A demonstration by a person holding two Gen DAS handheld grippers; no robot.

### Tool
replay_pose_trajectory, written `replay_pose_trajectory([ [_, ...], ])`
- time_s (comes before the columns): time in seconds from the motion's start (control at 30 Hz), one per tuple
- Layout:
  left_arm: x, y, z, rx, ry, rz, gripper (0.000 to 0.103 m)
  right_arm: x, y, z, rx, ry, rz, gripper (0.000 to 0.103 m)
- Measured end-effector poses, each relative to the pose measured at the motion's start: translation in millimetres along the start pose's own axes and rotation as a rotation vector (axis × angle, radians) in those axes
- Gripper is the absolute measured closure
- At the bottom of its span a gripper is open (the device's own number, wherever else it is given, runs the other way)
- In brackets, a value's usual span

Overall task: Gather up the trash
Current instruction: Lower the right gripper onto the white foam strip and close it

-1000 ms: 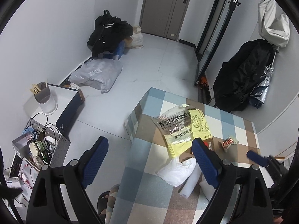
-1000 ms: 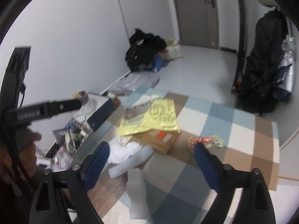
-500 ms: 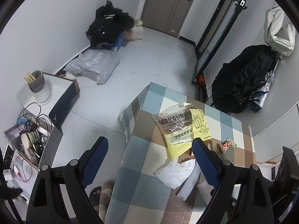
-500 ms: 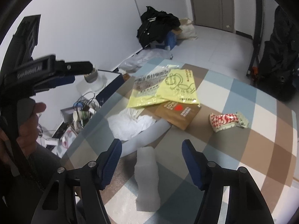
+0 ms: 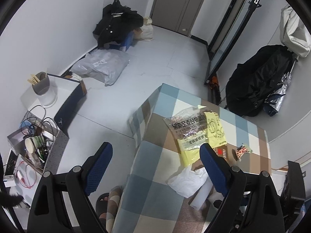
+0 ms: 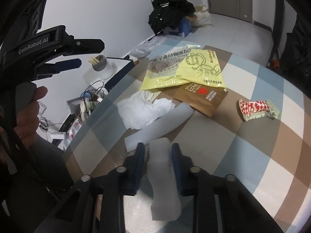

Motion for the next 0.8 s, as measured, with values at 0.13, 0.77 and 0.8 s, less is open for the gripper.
replay_pose_trajectory([
  [0.13, 4, -6, 9, 0.038, -0.029, -0.032, 0.014, -2, 0, 2, 0.006, -0.008, 0.000, 0.082],
  [0.77, 43, -61, 39, 0.197, -0.037, -0.248, 0.014, -47, 11, 64, 0.186, -0.080, 0.123, 0.082],
  [0.8, 45, -62, 39, 0.204, -0.031, -0.251, 0.014, -48, 11, 66, 0.190, -0.079, 0.125, 0.082],
])
Point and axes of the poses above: each gripper's, at about its wrist camera, not at the fingertips, and x roughly the way its jaws point, z to its right, y to its top, the point moved 10 cm from there along x, roughly the way its jaws point
